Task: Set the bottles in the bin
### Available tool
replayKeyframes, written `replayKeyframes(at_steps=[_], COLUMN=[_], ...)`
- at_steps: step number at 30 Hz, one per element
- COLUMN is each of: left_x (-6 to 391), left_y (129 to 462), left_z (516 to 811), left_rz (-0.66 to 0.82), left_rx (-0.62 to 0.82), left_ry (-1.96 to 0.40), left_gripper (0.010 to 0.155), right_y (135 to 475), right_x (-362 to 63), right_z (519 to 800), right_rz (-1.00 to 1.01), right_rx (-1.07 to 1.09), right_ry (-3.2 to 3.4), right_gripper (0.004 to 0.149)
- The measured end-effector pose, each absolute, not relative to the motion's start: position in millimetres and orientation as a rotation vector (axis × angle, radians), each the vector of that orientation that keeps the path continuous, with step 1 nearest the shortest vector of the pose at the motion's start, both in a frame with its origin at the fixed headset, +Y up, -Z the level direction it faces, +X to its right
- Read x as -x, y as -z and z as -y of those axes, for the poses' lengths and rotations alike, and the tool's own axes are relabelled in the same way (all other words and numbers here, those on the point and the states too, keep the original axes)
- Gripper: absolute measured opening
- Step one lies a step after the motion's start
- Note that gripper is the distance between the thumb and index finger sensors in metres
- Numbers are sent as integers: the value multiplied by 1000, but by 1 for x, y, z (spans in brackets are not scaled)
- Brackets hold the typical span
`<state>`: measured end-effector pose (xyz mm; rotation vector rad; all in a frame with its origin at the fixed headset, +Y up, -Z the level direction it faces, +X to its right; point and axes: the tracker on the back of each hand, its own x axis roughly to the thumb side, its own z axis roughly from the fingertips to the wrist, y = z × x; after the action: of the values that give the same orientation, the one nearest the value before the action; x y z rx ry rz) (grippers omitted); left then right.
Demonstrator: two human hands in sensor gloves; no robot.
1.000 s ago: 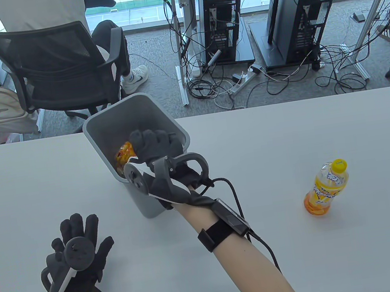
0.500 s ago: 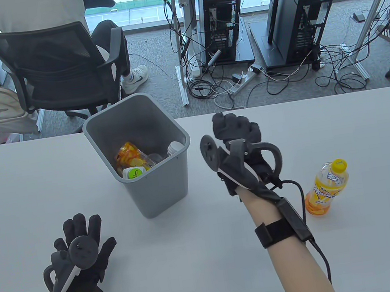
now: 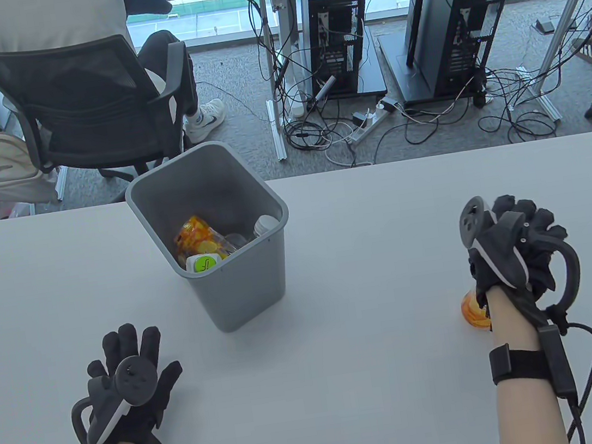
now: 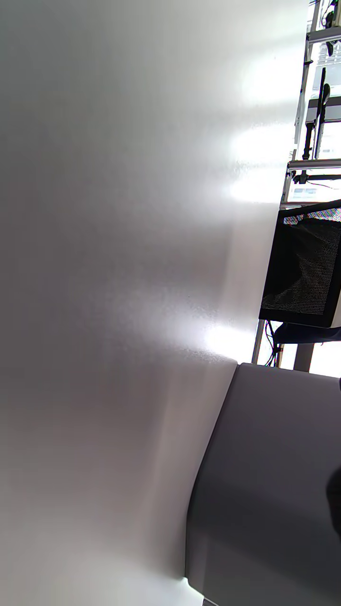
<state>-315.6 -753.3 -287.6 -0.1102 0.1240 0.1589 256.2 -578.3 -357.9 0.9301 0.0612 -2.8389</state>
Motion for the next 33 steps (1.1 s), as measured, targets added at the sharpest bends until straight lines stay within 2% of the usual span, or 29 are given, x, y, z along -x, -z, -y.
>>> replayKeyframes(at_steps=[4, 7, 8, 12, 20, 25, 28, 33], left_x=[314, 313, 313, 312, 312, 312, 313, 314], left_y=[289, 288, 288, 289, 289, 289, 289, 289], left_z=[755, 755, 755, 756, 756, 756, 756, 755], left_rz=[-129, -127, -127, -129, -133, -135, -137, -139], left_rx=[121, 113, 112, 125, 123, 119, 118, 114], left_ry=[-144, -134, -132, -124, -119, -125, -134, -148], left_gripper=[78, 78, 78, 78, 78, 79, 78, 79], right_y=[355, 353, 354, 356, 358, 357, 357, 361], right_x=[-275, -278, -278, -282, -281, -272, -264, -237], right_z=[595, 602, 604, 603, 605, 607, 607, 600], right_rz=[62, -56, -40, 105, 79, -87, -117, -233], right_rx=[-985, -951, -955, -988, -933, -892, -850, -750], right_ry=[2966, 3032, 3042, 3037, 3032, 3006, 3000, 3095], right_gripper=[85, 81, 80, 83, 85, 82, 80, 79])
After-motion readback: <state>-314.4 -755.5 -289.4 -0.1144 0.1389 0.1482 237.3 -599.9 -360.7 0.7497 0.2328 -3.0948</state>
